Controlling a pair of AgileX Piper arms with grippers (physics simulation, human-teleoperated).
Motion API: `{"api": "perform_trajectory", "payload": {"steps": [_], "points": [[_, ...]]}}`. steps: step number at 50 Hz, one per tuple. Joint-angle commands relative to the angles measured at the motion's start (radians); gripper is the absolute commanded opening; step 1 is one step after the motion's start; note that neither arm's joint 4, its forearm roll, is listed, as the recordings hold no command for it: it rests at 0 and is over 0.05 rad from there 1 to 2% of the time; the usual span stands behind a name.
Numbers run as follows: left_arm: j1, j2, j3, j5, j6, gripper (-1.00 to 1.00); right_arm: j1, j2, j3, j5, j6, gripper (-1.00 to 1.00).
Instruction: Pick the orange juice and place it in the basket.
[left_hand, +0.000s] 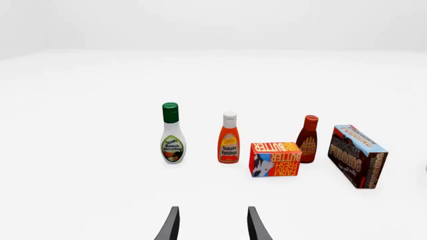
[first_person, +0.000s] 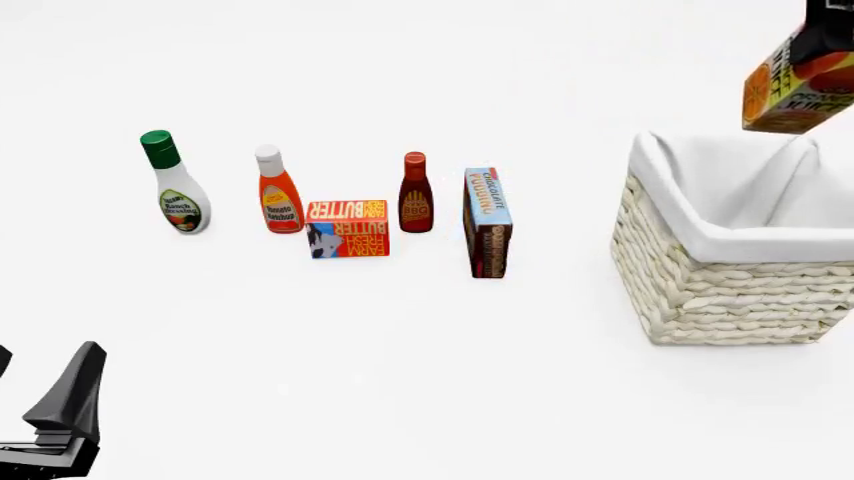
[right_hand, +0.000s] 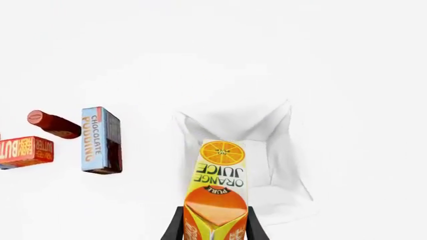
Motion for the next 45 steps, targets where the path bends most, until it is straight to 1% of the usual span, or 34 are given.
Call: {"api": "perform_trajectory", "payload": {"steps": [1, 17, 20, 22, 23, 28, 29, 32, 37, 41, 42, 45], "points": [[0.001, 0.000, 0.002, -0.001, -0.001, 1.00, -0.029, -0.010, 0.021, 0.000, 0.014, -1.00], [0.001, 0.000, 0.002, -0.001, 0.000, 1.00, -0.067, -0.001, 0.039, 0.000, 0.005, -1.00], [0.001, 0.000, 0.002, -0.001, -0.001, 1.00, -0.059, 0.003, 0.039, 0.000, 0.012, -1.00], [0.001, 0.000, 0.002, -0.001, -0.001, 1.00, -0.077, 0.002, 0.046, 0.000, 0.001, -1.00], [0.001, 0.000, 0.002, -0.001, 0.000, 1.00, -0.070, 0.006, 0.046, 0.000, 0.010, -1.00], [0.002, -0.001, 0.002, -0.001, 0.000, 1.00, -0.072, 0.013, 0.053, 0.000, 0.012, -1.00], [0.001, 0.000, 0.002, -0.001, -0.001, 1.00, -0.086, 0.013, 0.062, 0.000, 0.002, -1.00], [0.002, 0.000, 0.002, -0.001, -0.001, 1.00, -0.076, 0.019, 0.064, 0.000, 0.015, -1.00], [0.001, 0.000, 0.002, -0.001, 0.000, 1.00, -0.086, 0.016, 0.077, 0.000, 0.010, -1.00], [0.001, 0.000, 0.002, -0.001, -0.001, 1.00, -0.079, 0.017, 0.080, 0.000, 0.019, -1.00], [0.001, 0.000, 0.002, -0.001, -0.001, 1.00, -0.092, 0.015, 0.083, 0.000, 0.009, -1.00], [0.001, 0.000, 0.002, -0.001, 0.000, 1.00, -0.085, 0.016, 0.085, 0.000, 0.018, -1.00]]}}
